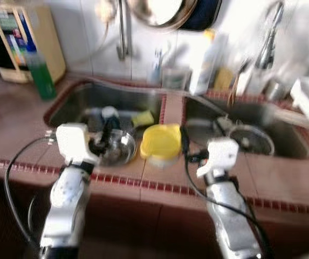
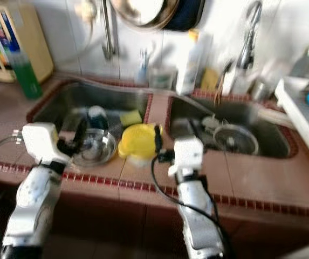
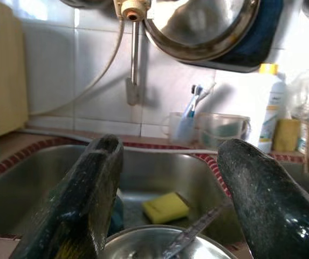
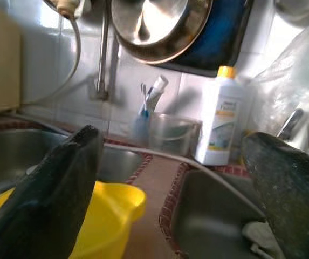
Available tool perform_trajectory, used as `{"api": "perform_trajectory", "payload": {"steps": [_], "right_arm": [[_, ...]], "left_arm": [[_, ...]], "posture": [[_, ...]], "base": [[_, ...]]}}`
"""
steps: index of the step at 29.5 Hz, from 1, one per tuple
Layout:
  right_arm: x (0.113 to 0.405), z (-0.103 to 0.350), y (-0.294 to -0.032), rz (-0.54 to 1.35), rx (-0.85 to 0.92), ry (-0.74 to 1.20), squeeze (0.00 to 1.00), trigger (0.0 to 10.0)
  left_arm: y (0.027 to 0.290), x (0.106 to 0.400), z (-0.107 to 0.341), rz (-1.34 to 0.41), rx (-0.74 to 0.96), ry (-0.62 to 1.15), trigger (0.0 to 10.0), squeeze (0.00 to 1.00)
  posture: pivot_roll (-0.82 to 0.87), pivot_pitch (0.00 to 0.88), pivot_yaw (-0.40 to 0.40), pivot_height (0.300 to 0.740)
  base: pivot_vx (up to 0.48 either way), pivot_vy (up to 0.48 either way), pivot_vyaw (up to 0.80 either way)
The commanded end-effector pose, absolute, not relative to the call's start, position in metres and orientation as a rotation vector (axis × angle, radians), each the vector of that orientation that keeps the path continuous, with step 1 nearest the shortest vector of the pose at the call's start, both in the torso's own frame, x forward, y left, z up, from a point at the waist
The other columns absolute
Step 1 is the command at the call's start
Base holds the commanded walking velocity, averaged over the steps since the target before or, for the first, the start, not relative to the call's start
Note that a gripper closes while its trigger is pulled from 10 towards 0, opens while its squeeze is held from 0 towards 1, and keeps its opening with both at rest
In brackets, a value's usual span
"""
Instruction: Kitchen organization
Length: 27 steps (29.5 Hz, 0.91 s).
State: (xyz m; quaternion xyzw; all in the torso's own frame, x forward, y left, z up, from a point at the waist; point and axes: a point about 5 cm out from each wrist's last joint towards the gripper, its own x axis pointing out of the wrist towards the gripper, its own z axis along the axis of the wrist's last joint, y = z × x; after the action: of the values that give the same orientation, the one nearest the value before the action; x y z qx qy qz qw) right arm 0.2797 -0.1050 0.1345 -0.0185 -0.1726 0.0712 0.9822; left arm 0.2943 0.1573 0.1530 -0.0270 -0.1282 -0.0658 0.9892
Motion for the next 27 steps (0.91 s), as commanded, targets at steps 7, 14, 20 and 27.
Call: {"api": "perform_trajectory", "payload": {"steps": [7, 14, 20, 27], "right_arm": [[0.281, 0.141, -0.104, 0.152, -0.035, -0.373, 0.00, 10.0], [0.280, 0.137, -0.107, 0.144, -0.050, -0.348, 0.00, 10.0], [0.282, 0.136, -0.108, 0.137, -0.048, -0.335, 0.00, 10.0], [0.281, 0.134, -0.108, 0.131, -0.050, -0.323, 0.00, 10.0]], "left_arm": [[0.154, 0.295, 0.156, -0.167, -0.058, -0.256, 10.0, 0.00], [0.153, 0.291, 0.161, -0.221, -0.003, -0.273, 10.0, 0.00], [0.150, 0.287, 0.165, -0.285, 0.048, -0.287, 10.0, 0.00], [0.153, 0.282, 0.157, -0.320, 0.081, -0.259, 10.0, 0.00]], "posture": [[-0.18, 0.000, -0.037, 0.740], [-0.18, 0.000, -0.038, 0.740], [-0.18, 0.000, -0.040, 0.740], [-0.18, 0.000, -0.040, 0.740]], "base": [[0.000, 0.000, 0.00], [0.000, 0.000, 0.00], [0.000, 0.000, 0.00], [0.000, 0.000, 0.00]]}}
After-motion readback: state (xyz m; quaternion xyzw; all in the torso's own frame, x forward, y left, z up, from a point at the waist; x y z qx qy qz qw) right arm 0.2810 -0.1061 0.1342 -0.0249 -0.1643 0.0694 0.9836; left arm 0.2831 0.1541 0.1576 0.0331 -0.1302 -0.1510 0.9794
